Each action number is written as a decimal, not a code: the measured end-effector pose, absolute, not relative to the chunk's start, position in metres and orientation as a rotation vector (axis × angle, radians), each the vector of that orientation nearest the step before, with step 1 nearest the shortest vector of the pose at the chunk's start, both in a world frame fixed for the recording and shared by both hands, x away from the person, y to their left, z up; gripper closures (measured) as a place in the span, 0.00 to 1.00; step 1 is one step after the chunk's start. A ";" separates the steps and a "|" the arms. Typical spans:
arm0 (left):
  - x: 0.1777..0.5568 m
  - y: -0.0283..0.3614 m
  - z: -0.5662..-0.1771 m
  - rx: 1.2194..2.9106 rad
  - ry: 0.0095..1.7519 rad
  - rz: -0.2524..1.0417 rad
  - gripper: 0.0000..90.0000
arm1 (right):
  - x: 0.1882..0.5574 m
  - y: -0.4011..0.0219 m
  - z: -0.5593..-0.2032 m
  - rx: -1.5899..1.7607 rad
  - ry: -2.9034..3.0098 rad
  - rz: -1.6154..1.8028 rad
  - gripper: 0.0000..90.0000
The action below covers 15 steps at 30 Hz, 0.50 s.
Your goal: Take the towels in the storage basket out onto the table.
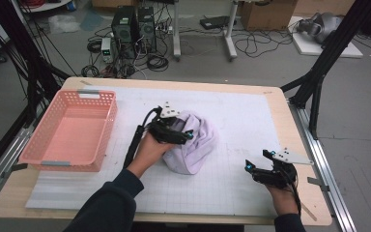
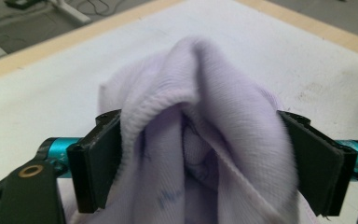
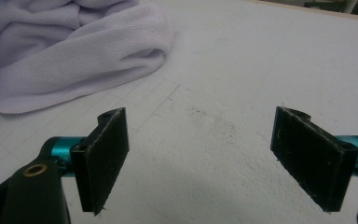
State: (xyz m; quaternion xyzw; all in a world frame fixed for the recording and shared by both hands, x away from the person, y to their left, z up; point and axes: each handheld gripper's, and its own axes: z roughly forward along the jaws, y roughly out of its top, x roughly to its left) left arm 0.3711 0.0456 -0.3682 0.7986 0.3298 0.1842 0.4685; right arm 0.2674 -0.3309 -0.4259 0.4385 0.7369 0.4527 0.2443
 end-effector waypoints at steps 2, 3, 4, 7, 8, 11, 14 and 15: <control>0.366 0.060 -0.360 1.933 0.812 0.499 0.22 | 0.267 -0.329 -0.425 1.198 2.015 1.236 0.20; 0.364 0.068 -0.357 1.919 0.814 0.503 0.21 | 0.267 -0.328 -0.425 1.193 2.020 1.234 0.20; 0.363 0.071 -0.356 1.909 0.815 0.508 0.21 | 0.267 -0.328 -0.426 1.189 2.020 1.232 0.20; 0.354 0.094 -0.353 1.842 0.829 0.537 0.21 | 0.267 -0.328 -0.425 1.185 2.020 1.232 0.20; 0.350 0.101 -0.355 1.822 0.833 0.535 0.21 | 0.267 -0.328 -0.425 1.190 2.017 1.234 0.20; 0.339 0.117 -0.369 1.771 0.826 0.524 0.20 | 0.268 -0.328 -0.426 1.193 2.018 1.236 0.20; 0.331 0.132 -0.388 1.732 0.843 0.482 0.20 | 0.269 -0.327 -0.427 1.188 2.023 1.238 0.20; 0.329 0.136 -0.393 1.721 0.851 0.466 0.20 | 0.269 -0.326 -0.426 1.184 2.021 1.241 0.20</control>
